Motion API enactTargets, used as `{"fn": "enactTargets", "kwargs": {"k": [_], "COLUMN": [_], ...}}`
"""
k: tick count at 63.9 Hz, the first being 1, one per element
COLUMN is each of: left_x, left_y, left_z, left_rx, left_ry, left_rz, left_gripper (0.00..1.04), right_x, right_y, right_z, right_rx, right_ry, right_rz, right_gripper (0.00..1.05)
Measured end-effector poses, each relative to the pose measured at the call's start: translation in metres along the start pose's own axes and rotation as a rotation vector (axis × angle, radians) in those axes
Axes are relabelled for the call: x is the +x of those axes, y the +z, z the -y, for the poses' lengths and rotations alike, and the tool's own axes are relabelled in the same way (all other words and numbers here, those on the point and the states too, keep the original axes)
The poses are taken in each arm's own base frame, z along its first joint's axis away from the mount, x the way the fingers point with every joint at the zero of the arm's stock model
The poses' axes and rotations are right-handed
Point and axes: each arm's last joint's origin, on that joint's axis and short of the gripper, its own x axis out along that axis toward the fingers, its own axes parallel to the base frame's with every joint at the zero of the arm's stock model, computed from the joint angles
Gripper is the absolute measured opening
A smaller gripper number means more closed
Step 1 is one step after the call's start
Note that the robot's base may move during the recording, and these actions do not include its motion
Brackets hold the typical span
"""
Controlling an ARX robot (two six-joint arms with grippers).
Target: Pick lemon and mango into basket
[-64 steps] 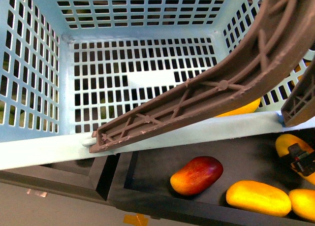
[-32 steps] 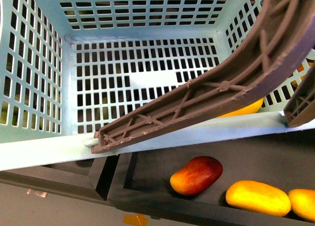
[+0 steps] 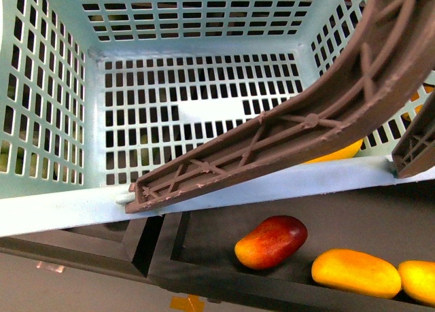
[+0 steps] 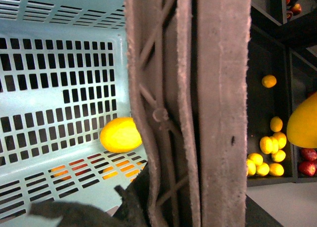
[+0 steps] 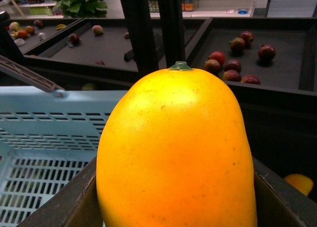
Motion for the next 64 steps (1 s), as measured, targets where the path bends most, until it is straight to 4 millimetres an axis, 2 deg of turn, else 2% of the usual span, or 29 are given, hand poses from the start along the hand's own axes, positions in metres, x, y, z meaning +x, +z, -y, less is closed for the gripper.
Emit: {"fn": "enactTargets", "kwargs": {"k": [10,17,24,35,39,44,51,54,58,64], "left_x": [0.000,0.000,0.000,0.000,0.000,0.000,0.000,0.000,0.000,0.000], "left_y": [0.000,0.000,0.000,0.000,0.000,0.000,0.000,0.000,0.000,0.001], "left_z": [0.000,0.000,0.000,0.000,0.000,0.000,0.000,0.000,0.000,-0.001], "left_rx": [0.000,0.000,0.000,0.000,0.003,0.001,0.001,0.000,0.001,0.001], "left_ry": [0.001,0.000,-0.001,-0.001,-0.001,-0.005,-0.001,0.001,0.005,0.006], "left_rz": [0.001,0.000,-0.001,-0.001,-0.001,-0.005,-0.002,-0.001,0.003,0.005], "left_gripper": [0.15,0.15,0.15,0.15,0.15,0.15,0.15,0.15,0.15,0.15], "right_x": [0.032,0.054,0.066,0.069,0.067,0.061,0.046,0.036,0.013,-0.012], "right_y": [-0.006,-0.023,-0.038,-0.040,-0.035,-0.029,-0.019,-0.019,-0.023,-0.041], "right_z": [-0.038,-0.062,-0.077,-0.082,-0.079,-0.072,-0.051,-0.040,-0.024,-0.020], "right_rx": [0.001,-0.008,-0.008,0.008,0.017,0.020,0.007,-0.007,-0.029,-0.043], "right_ry": [0.044,0.058,0.051,0.015,-0.018,-0.061,-0.206,-0.250,-0.278,-0.300], "right_rz": [-0.040,-0.114,-0.173,-0.181,-0.172,-0.154,-0.119,-0.035,0.100,0.160], "right_gripper": [0.65,0.65,0.66,0.90,0.98,0.96,0.95,0.89,0.77,0.58]}}
